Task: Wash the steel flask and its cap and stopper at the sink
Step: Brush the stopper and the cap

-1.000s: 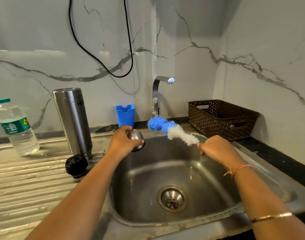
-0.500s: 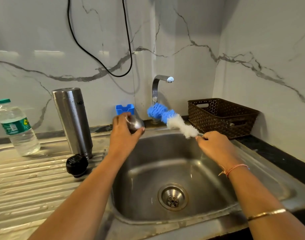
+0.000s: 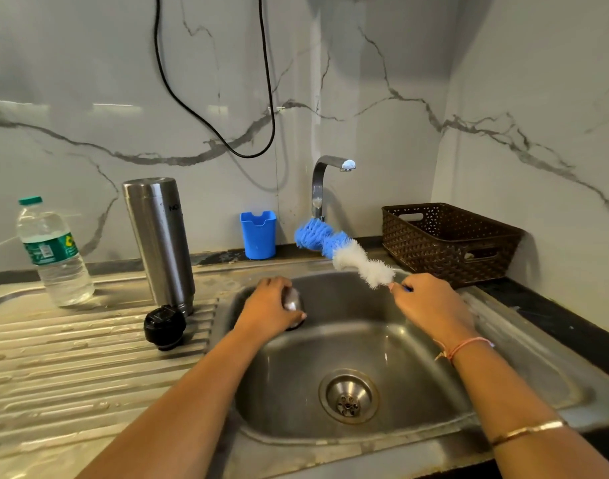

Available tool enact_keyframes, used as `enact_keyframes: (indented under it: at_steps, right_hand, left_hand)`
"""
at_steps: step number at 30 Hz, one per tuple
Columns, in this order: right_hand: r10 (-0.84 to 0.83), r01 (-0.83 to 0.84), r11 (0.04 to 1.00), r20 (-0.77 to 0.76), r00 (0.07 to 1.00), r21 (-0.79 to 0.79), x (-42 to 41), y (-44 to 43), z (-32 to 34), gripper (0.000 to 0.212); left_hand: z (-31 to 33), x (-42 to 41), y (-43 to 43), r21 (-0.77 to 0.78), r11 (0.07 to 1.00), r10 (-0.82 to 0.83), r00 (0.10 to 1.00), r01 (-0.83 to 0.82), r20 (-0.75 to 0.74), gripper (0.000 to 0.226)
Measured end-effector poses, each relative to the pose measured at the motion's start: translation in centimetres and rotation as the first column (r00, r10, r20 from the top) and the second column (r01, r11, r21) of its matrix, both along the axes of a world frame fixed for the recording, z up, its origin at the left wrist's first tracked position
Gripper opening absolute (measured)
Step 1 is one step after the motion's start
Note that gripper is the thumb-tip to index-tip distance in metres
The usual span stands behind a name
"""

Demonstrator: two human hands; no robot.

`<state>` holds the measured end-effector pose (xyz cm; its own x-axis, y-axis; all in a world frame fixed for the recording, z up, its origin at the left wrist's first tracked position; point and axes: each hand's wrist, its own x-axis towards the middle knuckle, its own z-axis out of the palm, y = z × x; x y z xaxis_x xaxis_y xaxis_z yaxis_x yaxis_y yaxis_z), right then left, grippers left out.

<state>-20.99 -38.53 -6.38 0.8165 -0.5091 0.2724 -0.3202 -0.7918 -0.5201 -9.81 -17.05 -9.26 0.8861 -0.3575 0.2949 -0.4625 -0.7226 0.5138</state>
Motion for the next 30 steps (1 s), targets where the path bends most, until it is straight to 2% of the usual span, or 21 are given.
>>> enact_keyframes:
  at_steps: [2, 8, 14, 18, 25, 30]
  right_hand:
    - [-0.005, 0.005, 1.0, -0.004, 1.0, -0.005, -0.1, 0.0, -0.1, 0.043]
    - [0.039, -0.039, 0.999, 0.006, 0.999, 0.003, -0.1, 0.4, -0.1, 0.041]
    - [0.061, -0.061, 0.998, 0.009, 0.998, 0.01, 0.3, 0.2, -0.6, 0.042]
    - [0.065, -0.065, 0.998, -0.002, 0.998, -0.023, 0.2, 0.3, -0.4, 0.043]
    - [0.081, -0.086, 0.99, -0.047, 0.996, -0.111, 0.5, 1.8, -0.8, 0.039]
    - [0.083, -0.089, 0.99, -0.059, 0.995, -0.109, 0.2, 2.2, -1.1, 0.043]
  left_hand:
    - [-0.4, 0.3, 0.5, -0.026, 1.0, -0.001, 1.0, 0.0, -0.028, 0.062]
    - [0.6, -0.5, 1.7, -0.143, 0.99, 0.001, 1.0, 0.002, 0.018, 0.073]
    - [1.8, -2.0, 7.4, -0.139, 0.981, -0.148, 0.987, 0.138, -0.065, 0.06]
    - [2.5, -4.2, 13.4, -0.096, 0.979, -0.178, 0.984, 0.179, 0.017, 0.053]
    - [3.1, -6.3, 22.7, -0.111, 0.99, -0.095, 0.988, 0.081, -0.122, 0.056]
    - [2.1, -5.7, 24.0, -0.146, 0.989, -0.044, 0.981, 0.016, -0.189, 0.062]
